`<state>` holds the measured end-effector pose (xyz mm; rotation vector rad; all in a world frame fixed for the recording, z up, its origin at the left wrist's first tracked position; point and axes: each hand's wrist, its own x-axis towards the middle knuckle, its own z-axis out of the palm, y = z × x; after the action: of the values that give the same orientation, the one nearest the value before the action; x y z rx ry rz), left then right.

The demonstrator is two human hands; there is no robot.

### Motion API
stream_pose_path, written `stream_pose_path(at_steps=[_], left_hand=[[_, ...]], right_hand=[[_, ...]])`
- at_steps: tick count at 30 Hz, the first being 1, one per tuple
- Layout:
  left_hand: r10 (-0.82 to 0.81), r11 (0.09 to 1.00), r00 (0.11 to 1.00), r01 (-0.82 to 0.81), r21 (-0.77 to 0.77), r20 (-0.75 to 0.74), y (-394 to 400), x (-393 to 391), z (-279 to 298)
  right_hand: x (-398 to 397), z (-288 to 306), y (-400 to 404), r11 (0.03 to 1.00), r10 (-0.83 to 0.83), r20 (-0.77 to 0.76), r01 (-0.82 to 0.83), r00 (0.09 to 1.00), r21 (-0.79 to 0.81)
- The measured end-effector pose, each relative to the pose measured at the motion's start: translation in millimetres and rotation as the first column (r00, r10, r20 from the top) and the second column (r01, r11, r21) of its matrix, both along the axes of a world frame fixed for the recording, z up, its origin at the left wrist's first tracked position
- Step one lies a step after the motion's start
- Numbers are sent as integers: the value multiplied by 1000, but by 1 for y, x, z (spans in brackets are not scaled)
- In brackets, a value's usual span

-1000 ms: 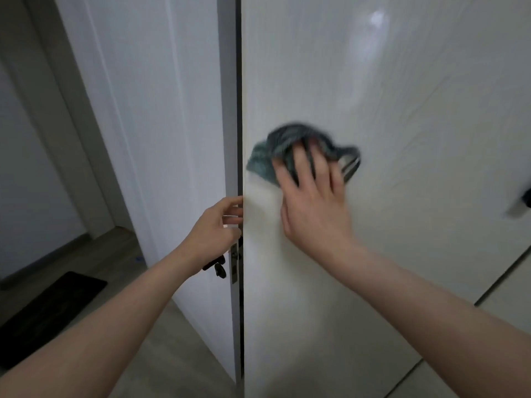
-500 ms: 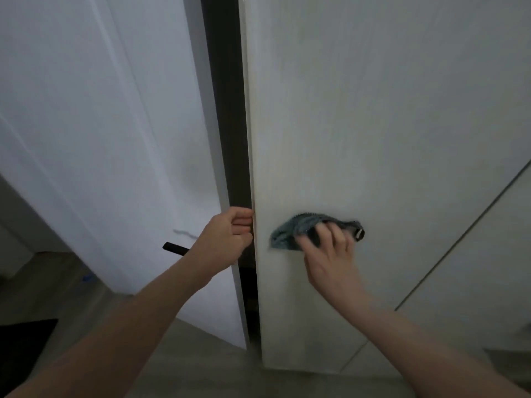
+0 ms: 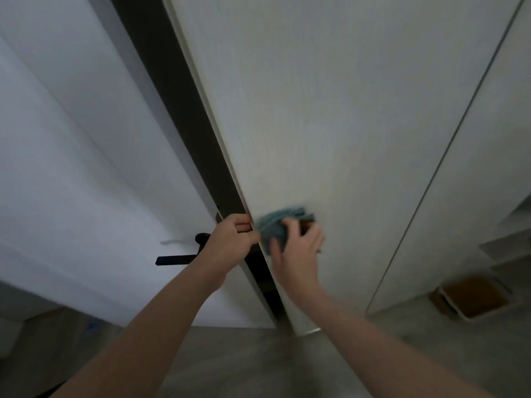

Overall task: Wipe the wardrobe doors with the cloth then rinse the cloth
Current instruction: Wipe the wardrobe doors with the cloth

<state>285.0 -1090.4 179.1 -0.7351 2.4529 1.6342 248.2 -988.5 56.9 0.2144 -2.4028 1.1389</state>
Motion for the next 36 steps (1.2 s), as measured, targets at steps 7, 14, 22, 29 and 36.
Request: stream_pose_path(at_steps=[7,14,22,29,36], left_hand=[[13,1000,1000,-13,-4,27,3,-10,-15],[15,1000,1000,-14,-16,19,12,-16,-22],[-124,991,960,132,-17,251,20,-14,-10],[-138,981,933,175,-83,332,25,-20,-2],[-130,969,903,202,-139,410,32,-30,23]], right_hand=[[-34,-40,34,942,-135,200,188,970,-278],[-41,-15,22,720,-102,605,479,789,-503],[-59,19,52,626,-38,688,554,725,-549],[-79,59,91,571,-126,684,616,719,-543],[-56,78,62,745,11,528,345,849,-571]])
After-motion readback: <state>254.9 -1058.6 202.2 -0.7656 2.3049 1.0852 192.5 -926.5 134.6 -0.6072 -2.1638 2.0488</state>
